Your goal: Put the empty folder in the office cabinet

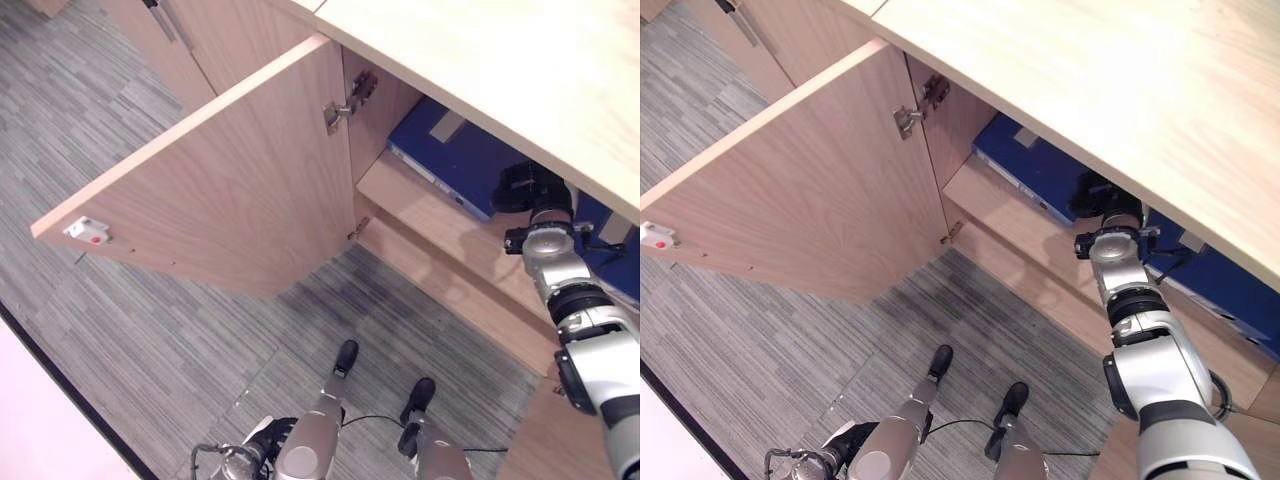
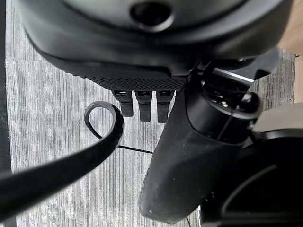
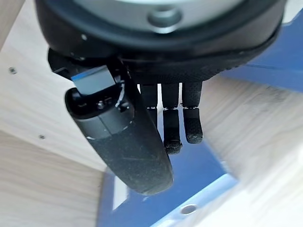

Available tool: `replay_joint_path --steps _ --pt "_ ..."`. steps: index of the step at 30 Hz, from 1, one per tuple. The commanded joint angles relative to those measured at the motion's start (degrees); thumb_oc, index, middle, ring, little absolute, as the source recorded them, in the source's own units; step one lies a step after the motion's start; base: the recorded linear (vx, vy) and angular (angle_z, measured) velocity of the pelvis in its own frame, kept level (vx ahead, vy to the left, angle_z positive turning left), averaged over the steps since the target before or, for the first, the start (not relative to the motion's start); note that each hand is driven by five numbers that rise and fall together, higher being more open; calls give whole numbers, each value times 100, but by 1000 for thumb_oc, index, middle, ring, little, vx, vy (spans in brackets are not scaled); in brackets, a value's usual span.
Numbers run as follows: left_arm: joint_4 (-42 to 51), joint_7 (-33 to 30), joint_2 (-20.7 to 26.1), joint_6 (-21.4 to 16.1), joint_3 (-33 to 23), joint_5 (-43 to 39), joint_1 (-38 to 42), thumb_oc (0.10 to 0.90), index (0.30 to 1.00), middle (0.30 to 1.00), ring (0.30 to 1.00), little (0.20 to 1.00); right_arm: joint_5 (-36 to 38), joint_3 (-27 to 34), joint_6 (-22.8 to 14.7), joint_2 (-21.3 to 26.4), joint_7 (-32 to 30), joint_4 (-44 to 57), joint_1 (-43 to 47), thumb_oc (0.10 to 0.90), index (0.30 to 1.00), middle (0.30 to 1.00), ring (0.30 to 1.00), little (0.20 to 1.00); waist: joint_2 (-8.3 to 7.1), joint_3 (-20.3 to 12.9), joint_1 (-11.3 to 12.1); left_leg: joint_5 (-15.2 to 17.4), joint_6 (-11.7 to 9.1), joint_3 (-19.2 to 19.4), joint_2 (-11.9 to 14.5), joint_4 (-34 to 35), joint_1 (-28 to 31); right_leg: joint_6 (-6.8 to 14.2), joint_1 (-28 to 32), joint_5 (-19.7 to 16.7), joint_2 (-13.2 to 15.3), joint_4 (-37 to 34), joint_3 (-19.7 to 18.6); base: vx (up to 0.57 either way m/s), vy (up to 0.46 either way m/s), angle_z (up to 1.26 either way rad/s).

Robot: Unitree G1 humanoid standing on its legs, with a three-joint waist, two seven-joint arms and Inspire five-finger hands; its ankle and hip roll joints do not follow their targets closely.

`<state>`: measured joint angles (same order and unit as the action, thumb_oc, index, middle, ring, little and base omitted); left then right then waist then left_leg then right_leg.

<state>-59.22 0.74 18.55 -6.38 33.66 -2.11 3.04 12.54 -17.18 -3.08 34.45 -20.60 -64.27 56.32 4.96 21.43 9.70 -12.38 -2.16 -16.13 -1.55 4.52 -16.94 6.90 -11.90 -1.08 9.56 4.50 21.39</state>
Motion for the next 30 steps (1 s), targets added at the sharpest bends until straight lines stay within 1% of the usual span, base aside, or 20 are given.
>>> replay_joint_path --steps 1,4,6,9,10,11,13,14,17,18,21,23,24,29,30 --pt "241 107 -218 -283 145 -345 120 800 900 900 900 900 119 -224 -348 506 -270 229 616 400 300 300 300 300 49 -114 12 1024 23 79 71 -51 428 135 -745 274 220 775 -162 0 0 0" --pt "276 122 -210 -280 158 -376 119 800 900 900 900 900 127 -220 -336 536 -270 153 584 400 300 300 300 300 89 -86 -1 1014 23 71 68 -53 397 131 -791 275 222 802 -164 0 0 0" --pt "287 109 -208 -288 192 -386 143 800 900 900 900 900 91 -244 -323 588 -286 101 602 400 300 300 300 300 152 -15 -8 1008 25 69 53 -63 366 126 -869 286 234 868 -181 -19 -6 -1" --pt "287 112 -215 -290 219 -368 155 800 900 900 900 900 75 -259 -315 613 -297 88 598 400 300 300 300 300 192 26 -12 1022 14 67 61 -61 361 126 -899 330 237 911 -191 -3 -6 1" --pt "313 114 -212 -292 244 -358 149 800 900 900 900 900 62 -266 -316 669 -300 75 576 400 300 300 300 300 235 65 -20 1005 13 65 55 -64 334 123 -938 333 244 934 -200 -14 -6 4" --pt "314 114 -212 -291 245 -358 155 800 900 900 900 900 62 -264 -316 673 -300 76 579 400 300 300 300 300 235 60 -24 977 18 60 44 -68 308 125 -948 290 250 907 -194 -36 -5 3" --pt "334 114 -198 -301 262 -374 178 800 900 900 900 900 23 -298 -304 747 -301 25 610 400 300 300 300 300 307 118 -38 990 11 64 42 -60 291 124 -1004 328 262 959 -216 -30 1 2" --pt "335 114 -199 -301 263 -375 184 800 900 900 900 900 23 -298 -304 751 -300 24 615 400 300 300 300 300 309 112 -42 960 17 57 33 -61 264 126 -1015 285 267 932 -210 0 0 0" --pt "361 108 -177 -314 289 -420 206 800 900 900 900 900 -15 -366 -275 870 -301 -99 711 400 300 300 300 300 393 203 -65 971 12 77 25 -56 222 129 -1129 313 283 1017 -240 -21 -3 0" --pt "361 108 -180 -313 288 -421 209 800 900 900 900 900 -14 -370 -276 872 -300 -103 717 400 300 300 300 300 394 203 -65 970 12 78 24 -56 219 129 -1133 314 284 1020 -242 0 0 0" --pt "414 137 -141 -333 352 -444 208 800 900 900 900 900 -29 -508 -236 1119 -308 -333 993 400 300 300 300 300 519 307 -94 941 12 125 18 -49 104 145 -1336 290 324 1095 -301 -35 -4 -4" --pt "425 141 -136 -337 363 -442 201 800 900 900 900 900 -32 -542 -234 1168 -307 -364 1049 400 300 300 300 300 535 312 -99 935 14 133 14 -45 77 147 -1383 284 324 1109 -311 -17 -2 -6" --pt "445 157 -119 -341 381 -476 194 800 900 900 900 900 -23 -622 -232 1276 -297 -411 1186 400 300 300 300 300 573 333 -110 922 13 145 10 -34 20 146 -1481 271 323 1126 -327 0 0 0" --pt "468 163 -112 -345 400 -529 184 800 900 900 900 900 41 -717 -227 1467 -323 -448 1395 400 300 300 300 300 605 343 -135 908 8 183 5 -16 -55 152 -1586 246 325 1121 -351 2 -5 -2" --pt "465 169 -103 -345 404 -560 188 800 900 900 900 900 57 -789 -221 1579 -331 -490 1524 400 300 300 300 300 609 327 -143 908 2 187 8 -2 -80 147 -1620 248 321 1122 -350 7 -19 -4"
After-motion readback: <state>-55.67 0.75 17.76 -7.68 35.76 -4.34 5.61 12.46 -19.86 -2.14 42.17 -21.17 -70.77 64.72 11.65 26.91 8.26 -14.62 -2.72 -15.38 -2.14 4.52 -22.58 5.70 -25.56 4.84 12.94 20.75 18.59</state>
